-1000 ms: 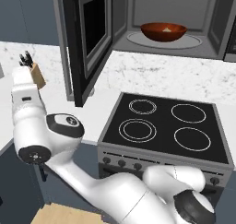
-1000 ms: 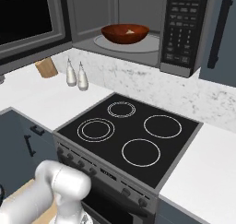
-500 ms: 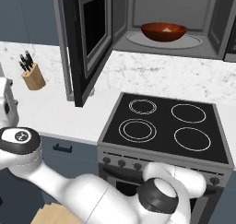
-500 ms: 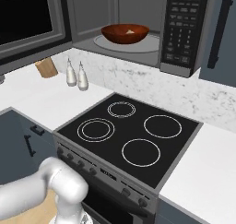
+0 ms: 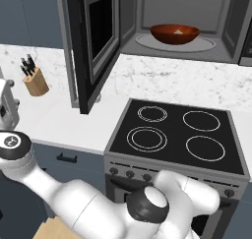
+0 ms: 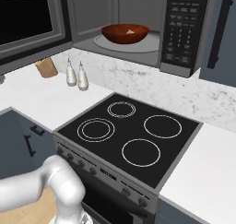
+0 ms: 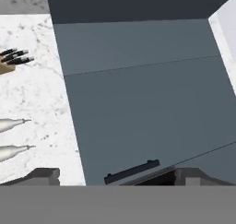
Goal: Pick the garlic from the sink and place it in the bowl. Then pick the bowl and place it in the microwave. Then close the microwave door and press the start button.
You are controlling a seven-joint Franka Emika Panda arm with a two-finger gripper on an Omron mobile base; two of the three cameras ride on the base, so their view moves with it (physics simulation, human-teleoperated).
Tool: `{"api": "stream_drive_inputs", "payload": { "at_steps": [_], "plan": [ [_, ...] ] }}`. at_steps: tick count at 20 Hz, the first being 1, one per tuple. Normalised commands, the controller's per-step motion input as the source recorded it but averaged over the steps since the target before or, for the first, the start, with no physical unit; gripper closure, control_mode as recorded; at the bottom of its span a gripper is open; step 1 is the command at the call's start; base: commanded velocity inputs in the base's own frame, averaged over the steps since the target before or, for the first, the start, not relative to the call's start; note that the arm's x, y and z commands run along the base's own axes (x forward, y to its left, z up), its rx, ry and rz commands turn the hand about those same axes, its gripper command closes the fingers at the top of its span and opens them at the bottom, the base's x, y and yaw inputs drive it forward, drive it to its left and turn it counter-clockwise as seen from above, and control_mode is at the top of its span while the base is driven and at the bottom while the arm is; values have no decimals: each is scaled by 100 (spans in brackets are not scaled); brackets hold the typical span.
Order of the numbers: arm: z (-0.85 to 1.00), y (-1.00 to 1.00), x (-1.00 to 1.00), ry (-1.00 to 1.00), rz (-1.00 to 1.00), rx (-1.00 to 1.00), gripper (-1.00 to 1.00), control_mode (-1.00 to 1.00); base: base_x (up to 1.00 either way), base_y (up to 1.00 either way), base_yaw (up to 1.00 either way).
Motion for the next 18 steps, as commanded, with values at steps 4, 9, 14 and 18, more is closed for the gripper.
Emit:
{"api": "stream_drive_inputs", "payload": {
  "at_steps": [4,9,14,18],
  "plan": [
    [-1,-33,64,-2,-6,0,-100,-100,0,0,0],
    [0,-43,28,-4,0,1,-100,-100,0,0,0],
    [0,-68,0,-5,0,6,-100,-100,0,0,0],
    [-4,-33,46,0,0,1,-100,-100,0,0,0]
  ]
}}
